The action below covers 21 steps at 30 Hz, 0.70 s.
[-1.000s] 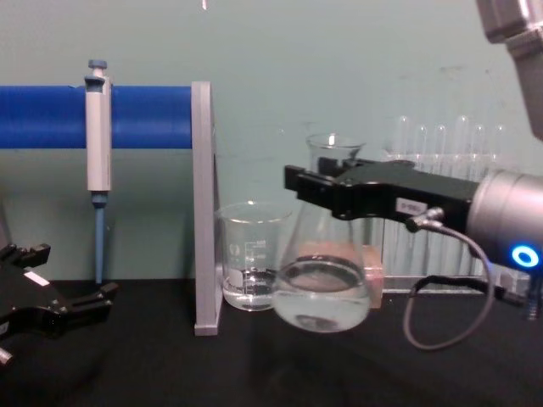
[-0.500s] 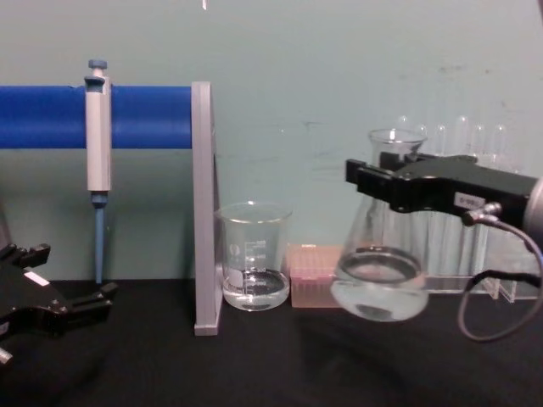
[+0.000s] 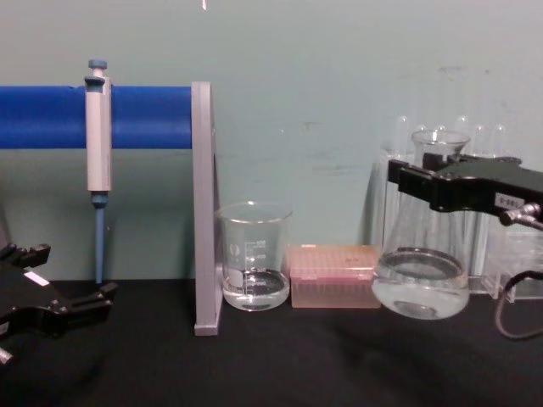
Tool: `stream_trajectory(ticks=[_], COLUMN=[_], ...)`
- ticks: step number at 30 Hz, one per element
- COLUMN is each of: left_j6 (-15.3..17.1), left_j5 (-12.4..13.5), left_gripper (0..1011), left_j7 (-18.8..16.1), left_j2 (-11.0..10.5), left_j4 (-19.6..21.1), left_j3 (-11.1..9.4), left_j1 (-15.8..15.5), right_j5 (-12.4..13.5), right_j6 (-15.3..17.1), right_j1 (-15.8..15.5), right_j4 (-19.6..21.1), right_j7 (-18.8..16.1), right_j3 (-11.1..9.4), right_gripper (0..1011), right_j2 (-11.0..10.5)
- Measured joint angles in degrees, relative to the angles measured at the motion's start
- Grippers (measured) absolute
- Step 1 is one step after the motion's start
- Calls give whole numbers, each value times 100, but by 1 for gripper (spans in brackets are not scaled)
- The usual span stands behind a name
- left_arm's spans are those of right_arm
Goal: Grasp the erlenmeyer flask with one hand, shake it three times, then place it back.
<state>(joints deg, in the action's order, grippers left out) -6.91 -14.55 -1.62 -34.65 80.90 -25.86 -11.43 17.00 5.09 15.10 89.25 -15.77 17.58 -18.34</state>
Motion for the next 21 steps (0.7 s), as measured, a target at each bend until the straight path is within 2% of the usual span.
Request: stream_trajectory(ticks=[11, 21], left_j6=[0, 0], left_j5=[0, 0], left_gripper=[1001, 1001], left_j7=[0, 0], left_j2=[0, 0], left_j4=[0, 0], left_j3=[0, 0], left_j1=[0, 0], right_j5=[-96, -165], right_j6=[64, 81], right_j1=[-106, -124], right_j4=[57, 48], right_j7=[78, 79], right_j3=[-188, -244], right_gripper=[453, 453], right_j2=[41, 111])
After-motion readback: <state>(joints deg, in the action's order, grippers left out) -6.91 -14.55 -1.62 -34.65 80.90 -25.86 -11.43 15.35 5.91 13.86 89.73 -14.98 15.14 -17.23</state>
